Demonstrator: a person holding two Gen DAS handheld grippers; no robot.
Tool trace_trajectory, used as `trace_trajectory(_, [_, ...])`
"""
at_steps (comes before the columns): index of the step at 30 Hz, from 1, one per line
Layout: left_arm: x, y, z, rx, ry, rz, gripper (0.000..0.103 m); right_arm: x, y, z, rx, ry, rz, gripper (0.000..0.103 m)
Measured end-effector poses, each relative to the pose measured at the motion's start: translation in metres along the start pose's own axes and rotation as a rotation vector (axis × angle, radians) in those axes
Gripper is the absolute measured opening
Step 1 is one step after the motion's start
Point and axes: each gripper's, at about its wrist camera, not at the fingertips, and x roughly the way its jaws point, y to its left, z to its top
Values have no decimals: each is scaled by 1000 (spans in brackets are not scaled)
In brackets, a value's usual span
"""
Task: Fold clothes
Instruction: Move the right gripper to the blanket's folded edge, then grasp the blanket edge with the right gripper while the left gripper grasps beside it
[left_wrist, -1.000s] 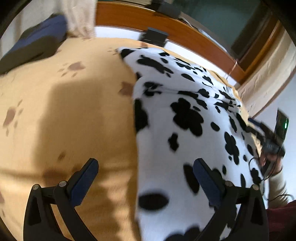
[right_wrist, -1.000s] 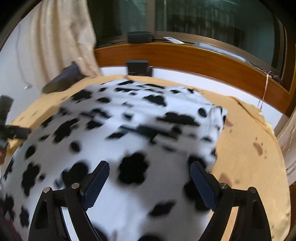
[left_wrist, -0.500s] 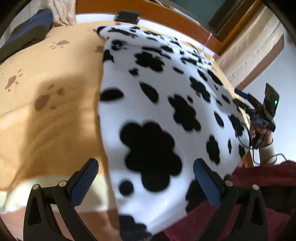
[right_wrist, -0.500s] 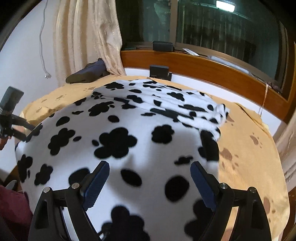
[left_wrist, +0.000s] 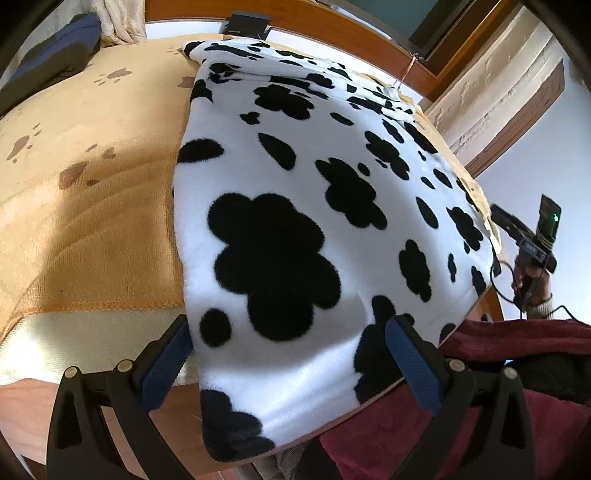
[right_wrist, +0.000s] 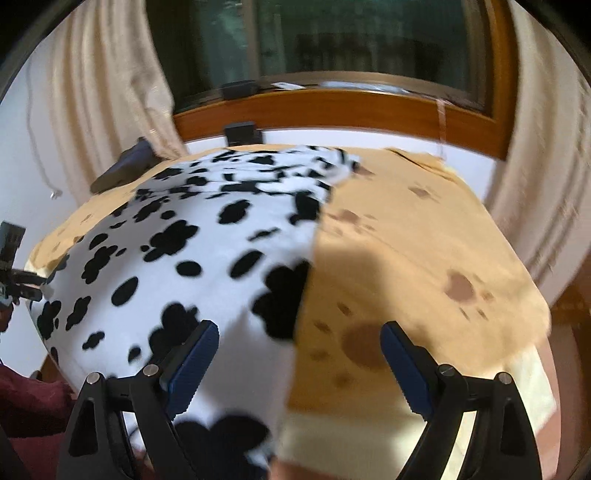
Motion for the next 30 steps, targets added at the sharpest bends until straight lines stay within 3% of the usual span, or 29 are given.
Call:
trace_trajectory(6, [-1, 3, -1, -14, -19, -18, 103, -13, -8, -27, 52, 50, 46, 91])
trace_trajectory(16, [2, -4, -3, 20, -15, 15, 103, 4, 15, -32, -9, 94, 85, 82])
trace_trajectory(19, [2, -5, -3, 32, -19, 19, 103, 6, 15, -33, 4, 106, 103, 74])
trace_trajectory(23, [2, -5, -4, 40, -20, 19, 103, 8, 18, -35, 24, 119, 150, 51])
trace_trajectory(30, [2, -6, -4, 28, -22, -2, 102, 5, 13, -36, 102, 110, 222, 28])
